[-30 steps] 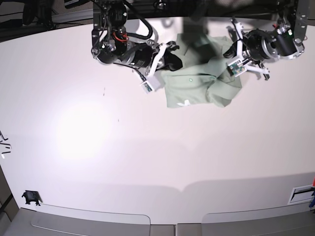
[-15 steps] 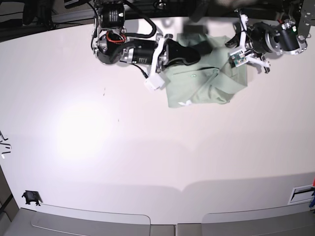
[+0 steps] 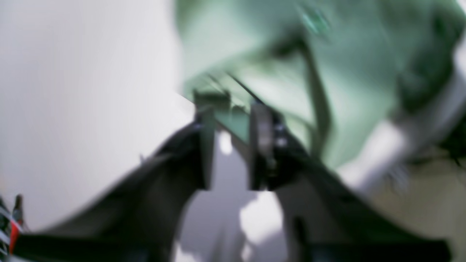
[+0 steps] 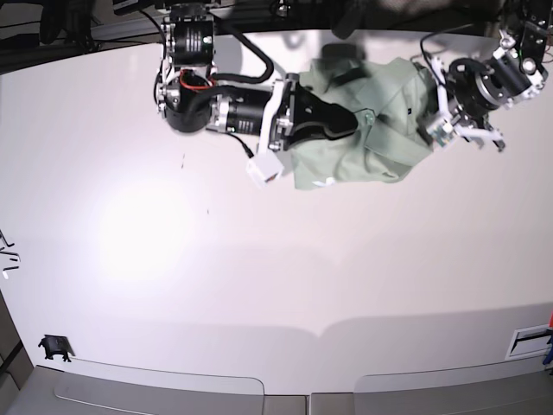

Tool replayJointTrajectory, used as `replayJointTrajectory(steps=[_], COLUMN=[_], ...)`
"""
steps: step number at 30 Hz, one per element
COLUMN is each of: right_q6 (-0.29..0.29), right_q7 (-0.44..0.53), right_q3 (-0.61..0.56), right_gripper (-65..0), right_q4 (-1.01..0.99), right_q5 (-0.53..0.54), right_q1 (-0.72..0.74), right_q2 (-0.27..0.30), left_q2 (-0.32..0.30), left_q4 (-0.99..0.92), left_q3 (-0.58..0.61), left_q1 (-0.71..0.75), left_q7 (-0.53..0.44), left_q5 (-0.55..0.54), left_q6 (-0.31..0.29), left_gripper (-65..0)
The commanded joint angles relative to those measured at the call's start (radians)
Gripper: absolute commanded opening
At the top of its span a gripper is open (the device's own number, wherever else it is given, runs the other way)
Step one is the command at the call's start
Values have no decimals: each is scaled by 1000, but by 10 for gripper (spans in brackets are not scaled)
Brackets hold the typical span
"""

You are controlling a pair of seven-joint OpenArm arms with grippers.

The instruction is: Fold the T-shirt properly

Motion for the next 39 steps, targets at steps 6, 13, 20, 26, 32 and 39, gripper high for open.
replayJointTrajectory(steps=[6,13,20,26,32,39], right_q6=[5,5,5,5,5,5], right_q7=[249,273,323,312,234,130], right_q3=[-2,-9,-55,-54,-54,-54], right_gripper=[-650,-650,-650,-650,-650,-650], right_q4=[0,-140,-457,-583,-584,-576], right_q5=[-405,-525,-631,-665,-591,-459], right_q1=[117,251,389,405,330,214], right_q2=[-26,-56,-56,-45,-1,35], left_q2=[105,246,249,296,295,295], left_q4=[15,14,-92,-323,-409,-496], left_q3=[-50,-49,-15,2,2,2], left_q1=[-8,63,106,90,-12,-172], left_q7=[-61,-18,-42,-41,-43,-87], left_q5=[-143,-266,-264,-261,-143,-129], left_q6=[-10,-72,-72,-103,-93,-78], left_gripper=[-650,-650,-650,-650,-650,-650])
